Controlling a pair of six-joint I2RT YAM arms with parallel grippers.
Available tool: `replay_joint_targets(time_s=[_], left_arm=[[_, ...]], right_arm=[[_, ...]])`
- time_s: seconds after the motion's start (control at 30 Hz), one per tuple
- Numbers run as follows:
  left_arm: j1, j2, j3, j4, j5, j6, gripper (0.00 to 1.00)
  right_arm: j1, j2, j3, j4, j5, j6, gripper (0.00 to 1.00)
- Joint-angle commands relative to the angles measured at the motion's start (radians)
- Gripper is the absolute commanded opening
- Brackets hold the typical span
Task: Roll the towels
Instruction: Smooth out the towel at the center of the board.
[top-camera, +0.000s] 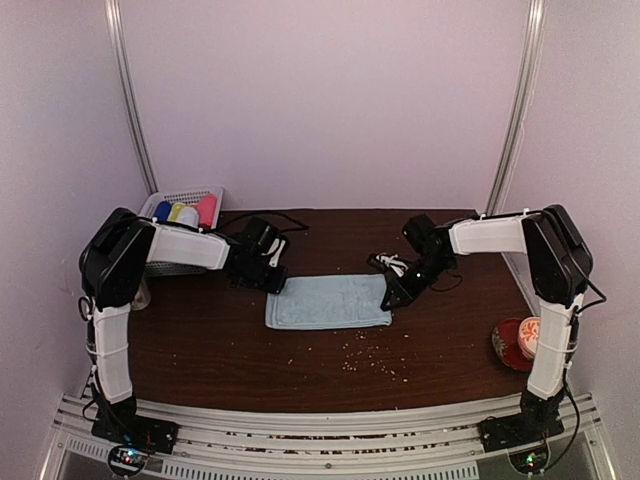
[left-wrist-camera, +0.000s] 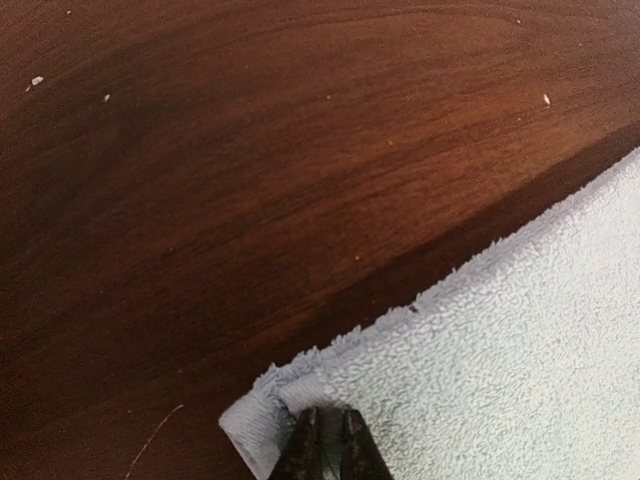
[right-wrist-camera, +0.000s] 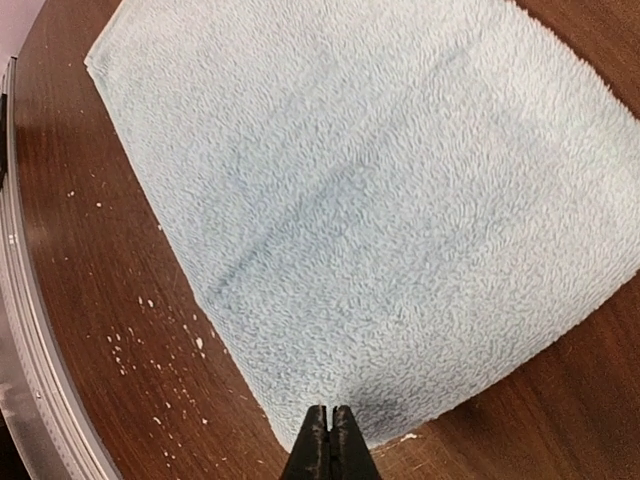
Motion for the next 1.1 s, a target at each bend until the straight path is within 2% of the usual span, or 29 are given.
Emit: replay_joint_targets(time_s=[0.0,0.33,0.47,0.53,0.57,0.63,0.73,0.83,0.9,0.97,1.0,1.03,1.07], left_arm=[[0.008,0.025,0.017,0.017,-0.024,0.014,0.08],[0.01,0.03,0.021,0.01,-0.046,0.02,0.14],[0.012,0.024,0.028,0.007,-0.047,0.021,0.14],[0.012,0.016,0.036,0.004,-0.042,0.022,0.19],[0.012,0.01,0.041,0.001,-0.042,0.022,0.26],[0.012,-0.016,0.051,-0.003,-0.046,0.023,0.38],[0.011,-0.055,0.07,-0.017,-0.063,0.026,0.5],[0.011,-0.097,0.087,-0.029,-0.076,0.028,0.65],[0.011,-0.131,0.092,-0.036,-0.086,0.026,0.73],[0.01,-0.165,0.081,-0.036,-0.087,0.022,0.84],[0.011,-0.182,0.069,-0.036,-0.085,0.02,0.9],[0.011,-0.204,0.054,-0.034,-0.085,0.013,0.97],[0.011,-0.227,0.03,-0.026,-0.085,0.008,0.98]], right_arm=[[0.005,0.028,-0.027,-0.02,0.064,-0.018,0.0],[0.03,0.051,-0.031,-0.015,0.155,-0.016,0.0],[0.053,0.028,-0.007,-0.062,0.191,-0.053,0.01],[0.054,-0.002,0.024,-0.096,0.186,-0.07,0.05],[0.054,-0.022,0.04,-0.113,0.185,-0.08,0.07],[0.054,-0.055,0.078,-0.139,0.189,-0.101,0.15],[0.054,-0.083,0.139,-0.145,0.22,-0.114,0.27],[0.055,-0.065,0.211,-0.129,0.269,-0.106,0.36],[0.06,-0.041,0.267,-0.1,0.326,-0.091,0.46],[0.074,-0.017,0.302,-0.062,0.406,-0.083,0.6],[0.087,-0.006,0.312,-0.037,0.451,-0.082,0.71],[0.101,0.001,0.318,-0.009,0.499,-0.083,0.87],[0.115,0.009,0.32,0.022,0.537,-0.089,0.98]])
